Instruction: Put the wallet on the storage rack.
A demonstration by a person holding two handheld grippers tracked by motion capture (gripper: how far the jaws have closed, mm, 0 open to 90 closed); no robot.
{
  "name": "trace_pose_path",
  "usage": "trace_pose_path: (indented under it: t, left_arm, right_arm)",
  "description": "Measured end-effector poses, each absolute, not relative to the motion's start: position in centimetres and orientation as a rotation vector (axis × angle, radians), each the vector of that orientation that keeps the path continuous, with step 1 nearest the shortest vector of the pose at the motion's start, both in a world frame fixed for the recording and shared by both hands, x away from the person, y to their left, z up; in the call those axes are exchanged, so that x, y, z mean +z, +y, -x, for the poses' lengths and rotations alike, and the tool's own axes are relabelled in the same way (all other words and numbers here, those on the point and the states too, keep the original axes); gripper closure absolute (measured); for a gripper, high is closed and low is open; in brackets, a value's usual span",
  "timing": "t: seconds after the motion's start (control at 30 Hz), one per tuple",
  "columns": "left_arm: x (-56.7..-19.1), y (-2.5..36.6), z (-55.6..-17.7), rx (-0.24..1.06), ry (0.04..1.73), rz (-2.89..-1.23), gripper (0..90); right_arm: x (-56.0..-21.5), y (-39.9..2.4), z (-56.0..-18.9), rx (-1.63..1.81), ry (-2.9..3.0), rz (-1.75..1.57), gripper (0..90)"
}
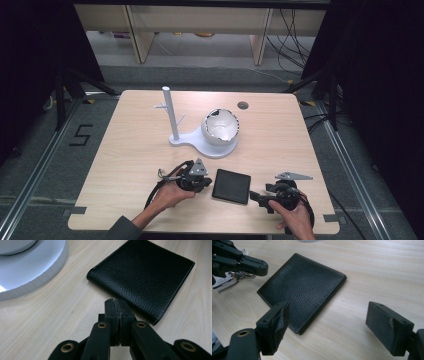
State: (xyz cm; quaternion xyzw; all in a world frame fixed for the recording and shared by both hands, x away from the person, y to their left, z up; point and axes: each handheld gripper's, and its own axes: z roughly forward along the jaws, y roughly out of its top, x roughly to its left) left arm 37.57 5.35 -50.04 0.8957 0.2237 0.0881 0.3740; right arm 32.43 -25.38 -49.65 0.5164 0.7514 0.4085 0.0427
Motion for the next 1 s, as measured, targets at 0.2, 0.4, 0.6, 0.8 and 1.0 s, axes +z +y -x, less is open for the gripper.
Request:
trace_pose_path:
  t: [0.2,0.4,0.6,0.8,1.0]
  left_arm:
    - [-50.3,4.4,-37.7,0.211,0.551,-2.324,87.7]
    - [-50.2,4.5,-38.0,0.207,0.518,-2.368,87.9]
    - [-50.3,4.3,-38.0,0.188,0.546,-2.352,88.8]
    - [-50.3,4.3,-37.6,0.182,0.553,-2.357,89.1]
    - [-50.5,3.7,-36.6,0.121,0.528,-2.358,89.0]
  right_arm:
    - [-49.9,-24.8,-33.1,1.266,2.31,-1.599,21.7]
    - [-50.2,-24.2,-33.9,1.261,2.319,-1.629,23.4]
    - [-50.2,-23.9,-34.1,1.286,2.311,-1.654,24.0]
    - [-50.4,-23.4,-34.6,1.265,2.332,-1.626,24.9]
    - [-50.5,-22.8,-34.8,1.285,2.327,-1.693,25.6]
